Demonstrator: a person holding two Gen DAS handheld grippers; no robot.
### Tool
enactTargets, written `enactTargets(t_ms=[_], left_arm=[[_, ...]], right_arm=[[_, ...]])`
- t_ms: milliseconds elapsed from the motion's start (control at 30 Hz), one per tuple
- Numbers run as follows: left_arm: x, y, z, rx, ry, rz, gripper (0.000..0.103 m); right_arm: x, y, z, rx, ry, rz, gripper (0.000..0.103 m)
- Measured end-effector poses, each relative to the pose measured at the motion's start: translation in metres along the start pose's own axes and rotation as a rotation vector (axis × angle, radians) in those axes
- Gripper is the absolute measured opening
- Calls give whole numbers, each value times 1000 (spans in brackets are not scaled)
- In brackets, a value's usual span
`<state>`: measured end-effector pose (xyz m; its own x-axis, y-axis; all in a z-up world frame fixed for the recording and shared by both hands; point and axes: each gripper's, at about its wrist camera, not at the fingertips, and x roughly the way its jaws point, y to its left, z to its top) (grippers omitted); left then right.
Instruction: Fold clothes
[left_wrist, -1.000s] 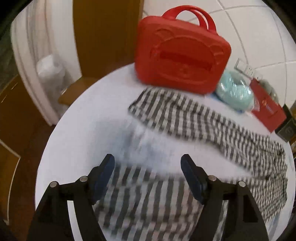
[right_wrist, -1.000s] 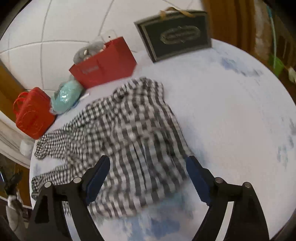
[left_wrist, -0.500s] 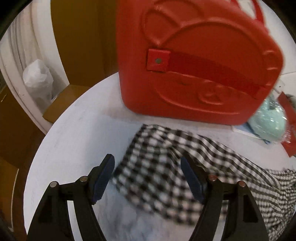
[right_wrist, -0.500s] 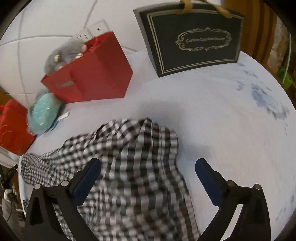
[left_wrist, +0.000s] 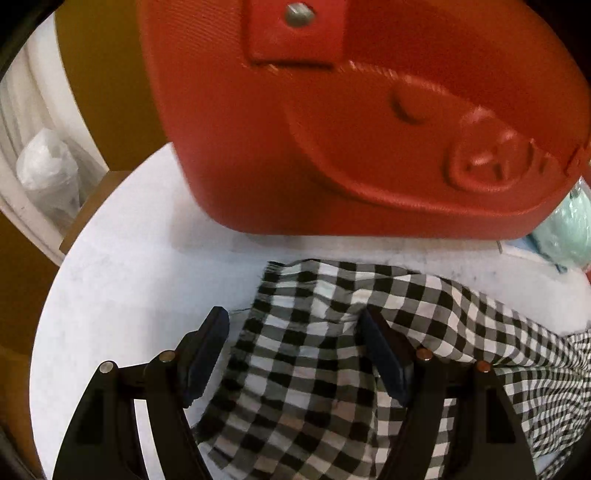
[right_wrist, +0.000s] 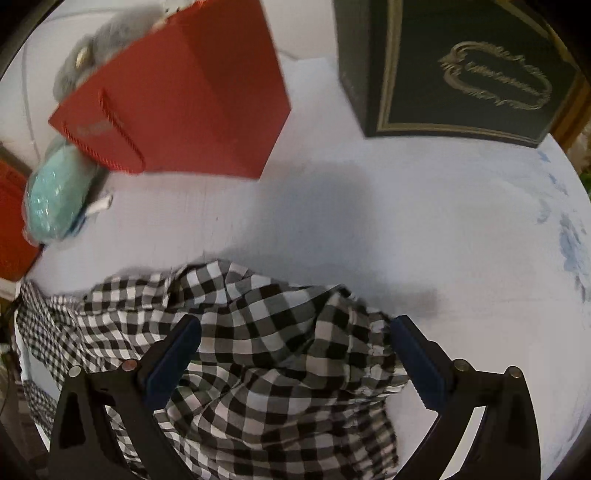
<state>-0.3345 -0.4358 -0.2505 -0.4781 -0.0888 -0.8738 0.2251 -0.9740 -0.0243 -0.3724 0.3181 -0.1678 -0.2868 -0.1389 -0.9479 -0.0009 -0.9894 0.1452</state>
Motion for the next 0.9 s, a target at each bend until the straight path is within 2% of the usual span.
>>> enactTargets(t_ms=[133, 200, 233, 267, 300, 333, 367, 400, 467, 533, 600, 733, 833, 900], left_arm=[[3, -3, 3, 2, -14, 19, 77], [1, -5, 1, 7, -26, 19, 70], [0, -8, 1, 10, -29, 19, 64], [-2, -10, 1, 11, -28, 16, 53], [-3, -13, 2, 12, -24, 12, 46], [-3, -17, 3, 13, -25, 18, 26], [-4, -20, 3, 12, -27, 30, 20], [-5, -24, 3, 11, -29, 42, 19], [-7, -30, 1, 9, -43, 71, 15], [-18, -30, 1, -22, -68, 80, 12], [-44, -23, 1, -68, -133, 62, 11], [-132, -8, -14, -68, -286, 30, 11], [-197, 2, -53, -51, -396, 34, 11], [-233, 12, -85, -55, -456, 37, 12]], right_arm=[[14, 1, -3, -14, 32, -10, 103], [18, 1, -4, -15, 37, -51, 102], [20, 0, -5, -15, 37, -75, 100], [22, 0, -5, -15, 35, -92, 94], [23, 1, -6, -21, 32, -108, 93], [23, 2, -6, -41, 29, -121, 92], [23, 4, -7, -57, 26, -127, 87], [20, 4, -6, -67, 20, -114, 82], [13, 5, -6, -86, 9, -88, 45], [1, 5, -8, -87, -19, -33, 23], [-20, 8, -17, -124, -92, -44, 22], [-99, -10, -56, -154, -298, 50, 22], [-160, -30, -105, -209, -443, 130, 22], [-177, -38, -137, -250, -483, 164, 22]])
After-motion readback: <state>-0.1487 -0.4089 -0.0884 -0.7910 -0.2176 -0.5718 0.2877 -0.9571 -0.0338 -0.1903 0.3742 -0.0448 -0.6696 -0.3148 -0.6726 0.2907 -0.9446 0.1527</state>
